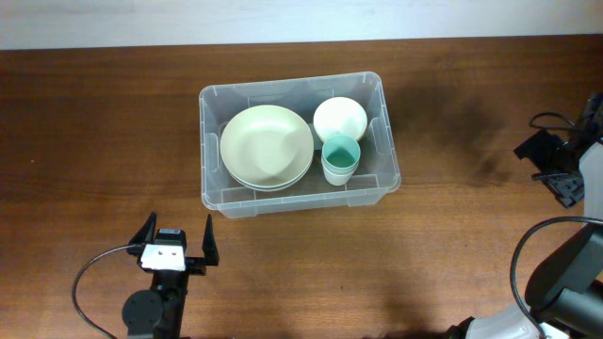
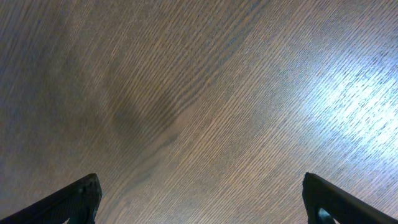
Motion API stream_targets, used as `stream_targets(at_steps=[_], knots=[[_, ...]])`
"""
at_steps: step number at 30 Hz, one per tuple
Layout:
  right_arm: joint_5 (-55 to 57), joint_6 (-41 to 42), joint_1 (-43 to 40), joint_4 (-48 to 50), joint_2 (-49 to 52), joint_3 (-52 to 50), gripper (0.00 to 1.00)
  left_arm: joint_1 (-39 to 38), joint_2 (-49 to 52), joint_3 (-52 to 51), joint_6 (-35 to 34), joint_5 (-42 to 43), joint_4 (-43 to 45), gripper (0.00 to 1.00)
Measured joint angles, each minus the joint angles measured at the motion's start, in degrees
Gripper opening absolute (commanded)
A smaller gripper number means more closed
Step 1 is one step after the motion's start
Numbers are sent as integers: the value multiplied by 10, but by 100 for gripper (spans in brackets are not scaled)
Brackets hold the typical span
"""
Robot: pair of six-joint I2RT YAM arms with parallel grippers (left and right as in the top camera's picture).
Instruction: Pack container
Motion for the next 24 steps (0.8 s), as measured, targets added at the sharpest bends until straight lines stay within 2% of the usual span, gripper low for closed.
stream_targets(at_steps=[20, 24], knots=[[2, 0, 3, 0, -2, 0, 99, 0, 0, 0, 0, 0, 0, 99], [16, 0, 18, 0, -40, -3, 99, 0, 0, 0, 0, 0, 0, 99]])
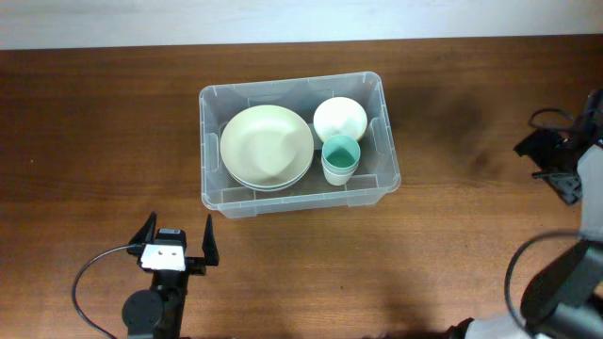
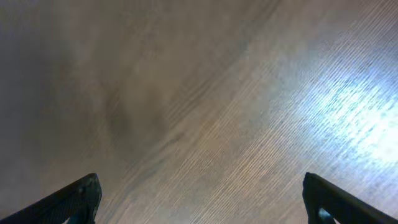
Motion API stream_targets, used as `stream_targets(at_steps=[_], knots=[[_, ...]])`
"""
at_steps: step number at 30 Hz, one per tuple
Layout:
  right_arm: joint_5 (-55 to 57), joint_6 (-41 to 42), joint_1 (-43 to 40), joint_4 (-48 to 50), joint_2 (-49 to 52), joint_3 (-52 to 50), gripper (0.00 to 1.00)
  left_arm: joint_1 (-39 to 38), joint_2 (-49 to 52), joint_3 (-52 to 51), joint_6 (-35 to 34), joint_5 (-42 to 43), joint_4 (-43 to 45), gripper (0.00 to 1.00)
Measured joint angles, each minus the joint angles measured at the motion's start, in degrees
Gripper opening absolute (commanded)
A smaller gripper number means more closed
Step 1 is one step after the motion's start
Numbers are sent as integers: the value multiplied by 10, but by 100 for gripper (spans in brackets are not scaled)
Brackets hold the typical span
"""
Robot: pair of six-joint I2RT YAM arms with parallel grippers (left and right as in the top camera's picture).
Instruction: Pack container
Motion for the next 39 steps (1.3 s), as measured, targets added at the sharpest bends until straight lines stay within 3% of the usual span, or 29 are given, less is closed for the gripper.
stream_targets(at_steps=[9, 16, 30, 39], knots=[[30, -18, 130, 2, -242, -11, 99, 0, 0, 0, 0, 0, 0, 99], [40, -35, 240, 3, -466, -106, 99, 0, 0, 0, 0, 0, -1, 99], [-67, -176, 243, 233, -815, -397, 99, 0, 0, 0, 0, 0, -1, 99], [-144, -218, 243, 403, -944, -587, 99, 0, -1, 0, 0, 0, -1, 99]])
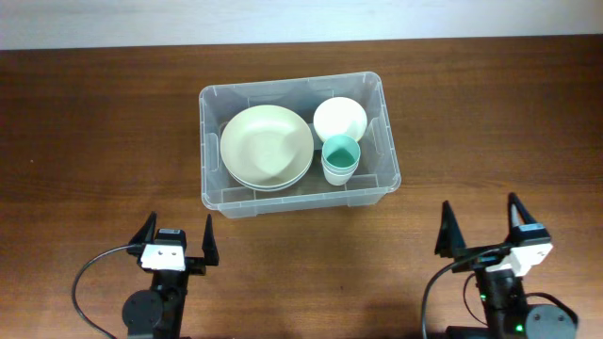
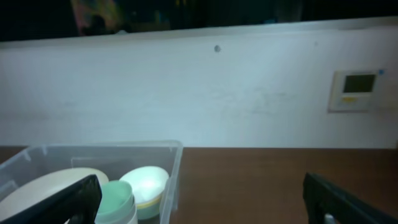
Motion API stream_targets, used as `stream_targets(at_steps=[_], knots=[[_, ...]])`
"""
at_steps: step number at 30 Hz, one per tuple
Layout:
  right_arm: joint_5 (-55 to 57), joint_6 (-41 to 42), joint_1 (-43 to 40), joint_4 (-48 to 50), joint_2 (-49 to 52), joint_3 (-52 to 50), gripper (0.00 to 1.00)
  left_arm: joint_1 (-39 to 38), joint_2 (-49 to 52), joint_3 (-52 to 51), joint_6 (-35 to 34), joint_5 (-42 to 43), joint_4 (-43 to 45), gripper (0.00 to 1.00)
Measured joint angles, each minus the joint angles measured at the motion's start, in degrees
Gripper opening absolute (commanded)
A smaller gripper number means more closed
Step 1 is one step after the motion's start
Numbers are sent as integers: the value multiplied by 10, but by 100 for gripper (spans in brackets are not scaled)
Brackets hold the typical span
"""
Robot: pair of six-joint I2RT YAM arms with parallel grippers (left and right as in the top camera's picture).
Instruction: Pack container
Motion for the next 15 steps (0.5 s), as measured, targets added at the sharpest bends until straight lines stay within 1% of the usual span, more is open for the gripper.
stream_targets(at_steps=[4, 15], knots=[[-14, 0, 0, 69, -26, -61, 99, 0, 0, 0, 0, 0, 0, 99], [-18, 0, 0, 200, -28, -147, 99, 0, 0, 0, 0, 0, 0, 99]])
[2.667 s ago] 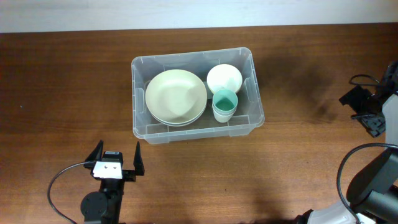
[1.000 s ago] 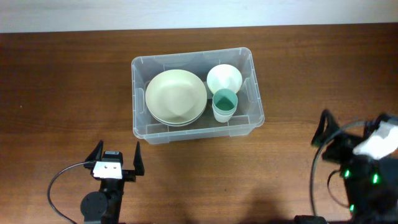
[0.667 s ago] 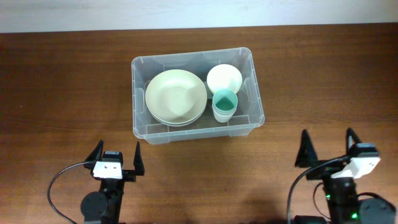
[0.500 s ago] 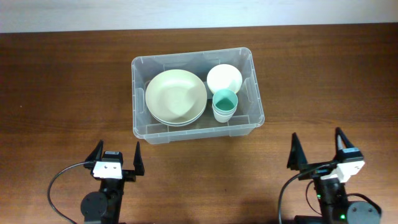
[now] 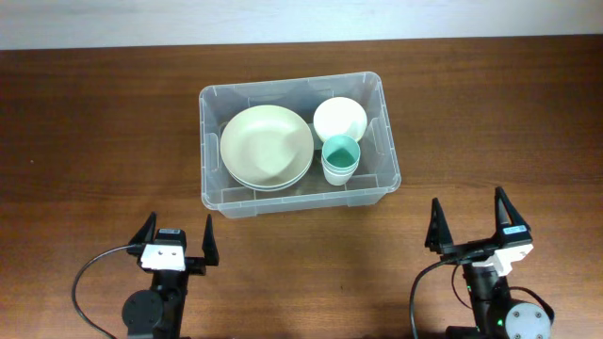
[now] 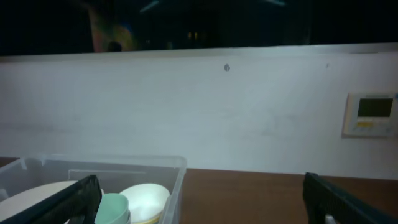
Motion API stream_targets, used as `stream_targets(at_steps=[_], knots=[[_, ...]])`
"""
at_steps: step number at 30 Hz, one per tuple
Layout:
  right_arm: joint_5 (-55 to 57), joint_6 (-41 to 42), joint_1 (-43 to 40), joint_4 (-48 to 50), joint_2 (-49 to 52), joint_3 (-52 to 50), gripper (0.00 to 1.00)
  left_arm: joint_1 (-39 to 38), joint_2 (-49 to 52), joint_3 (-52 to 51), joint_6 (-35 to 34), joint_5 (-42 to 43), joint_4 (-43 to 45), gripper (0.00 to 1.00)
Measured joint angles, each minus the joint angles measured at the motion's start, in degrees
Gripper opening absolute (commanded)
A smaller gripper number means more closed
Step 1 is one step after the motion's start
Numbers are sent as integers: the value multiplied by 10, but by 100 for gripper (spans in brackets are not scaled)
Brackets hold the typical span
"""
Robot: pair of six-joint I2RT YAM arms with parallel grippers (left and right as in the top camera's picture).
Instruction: Pack container
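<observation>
A clear plastic container (image 5: 209, 141) sits mid-table. Inside lie pale green plates (image 5: 267, 146) stacked on the left, a white bowl (image 5: 340, 117) at the back right and a teal cup (image 5: 340, 158) in front of it. My left gripper (image 5: 175, 240) rests open near the front edge, left of the container, holding nothing. My right gripper (image 5: 469, 228) rests open near the front edge, to the container's right, empty. In the right wrist view the container's corner (image 6: 177, 163), bowl (image 6: 144, 199) and cup (image 6: 113, 206) show low left, with the right gripper (image 6: 199, 214) wide open.
Brown wooden table (image 5: 490, 122) all around the container. A white wall (image 6: 186, 106) with a small thermostat panel (image 6: 372, 114) stands behind the table. Black cables loop beside both arm bases at the front edge.
My right gripper has shifted slightly left and nearer the front edge; its camera now looks a little higher at the wall. Container, dishes and left arm are unchanged.
My right arm was first at the far right table edge, its open gripper pointing down at bare wood, and stayed there. It then stood at the front edge, right of the container, facing the wall. It has now settled there. The dishes stayed in the container throughout.
</observation>
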Motion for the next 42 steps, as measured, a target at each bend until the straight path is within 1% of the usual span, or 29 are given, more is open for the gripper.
stream_targets(at_steps=[8, 13, 20, 27, 42], knots=[[26, 0, 30, 14, 0, -47, 99, 0, 0, 0, 0, 0, 0, 99], [33, 0, 31, 16, 0, -61, 99, 0, 0, 0, 0, 0, 0, 99], [37, -1, 31, -28, 0, -71, 99, 0, 0, 0, 0, 0, 0, 99], [40, 0, 31, -99, 0, -72, 99, 0, 0, 0, 0, 0, 0, 99], [39, 0, 31, -99, -1, -72, 99, 0, 0, 0, 0, 0, 0, 99]])
